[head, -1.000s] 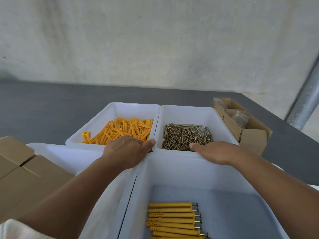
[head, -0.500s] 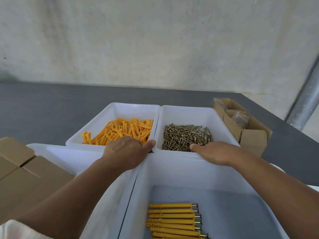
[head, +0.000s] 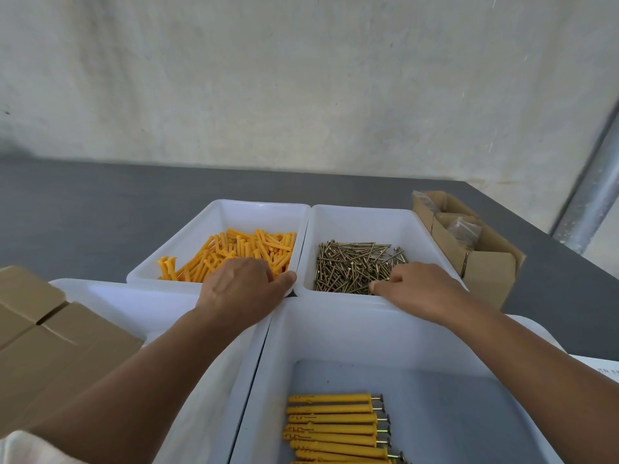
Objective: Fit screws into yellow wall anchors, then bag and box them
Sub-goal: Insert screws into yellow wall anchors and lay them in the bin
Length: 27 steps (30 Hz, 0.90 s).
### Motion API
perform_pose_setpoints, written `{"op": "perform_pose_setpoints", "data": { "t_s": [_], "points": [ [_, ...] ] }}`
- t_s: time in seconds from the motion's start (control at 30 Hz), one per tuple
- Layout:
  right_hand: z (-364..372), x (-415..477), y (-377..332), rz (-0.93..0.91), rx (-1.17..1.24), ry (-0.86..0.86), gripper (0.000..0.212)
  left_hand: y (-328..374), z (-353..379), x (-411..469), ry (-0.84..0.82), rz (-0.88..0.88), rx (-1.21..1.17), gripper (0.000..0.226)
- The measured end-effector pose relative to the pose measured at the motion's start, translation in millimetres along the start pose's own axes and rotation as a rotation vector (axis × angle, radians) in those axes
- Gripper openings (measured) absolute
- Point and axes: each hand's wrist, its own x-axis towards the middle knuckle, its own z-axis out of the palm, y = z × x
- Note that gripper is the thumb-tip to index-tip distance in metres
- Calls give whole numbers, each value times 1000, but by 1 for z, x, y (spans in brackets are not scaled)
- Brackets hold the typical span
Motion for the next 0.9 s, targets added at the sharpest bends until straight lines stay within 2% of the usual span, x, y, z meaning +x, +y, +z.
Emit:
{"op": "perform_pose_setpoints", "data": {
  "t_s": [0.1,0.23,0.37,0.67,0.77,0.9],
  "points": [
    [-2,-3,-1,-8,59,40,34,3,-3,-1,23,-20,-70,40],
    [-6,-6,-2,-22,79,49,6,5,-7,-1,33,-56,-142,33],
    [-8,-6,-2,-25,117,52,14,6,-9,-1,92,-44,-214,32],
    [-6,-7,0,-99,160,116,14,11,-21,-2,377,18,-352,18],
    [-6,-6,0,-98,234,188,14,13,-27,-2,399,-16,-552,17],
    [-12,-4,-3,-60,440,276,18,14,-31,-2,308,-187,-920,14]
  ]
}}
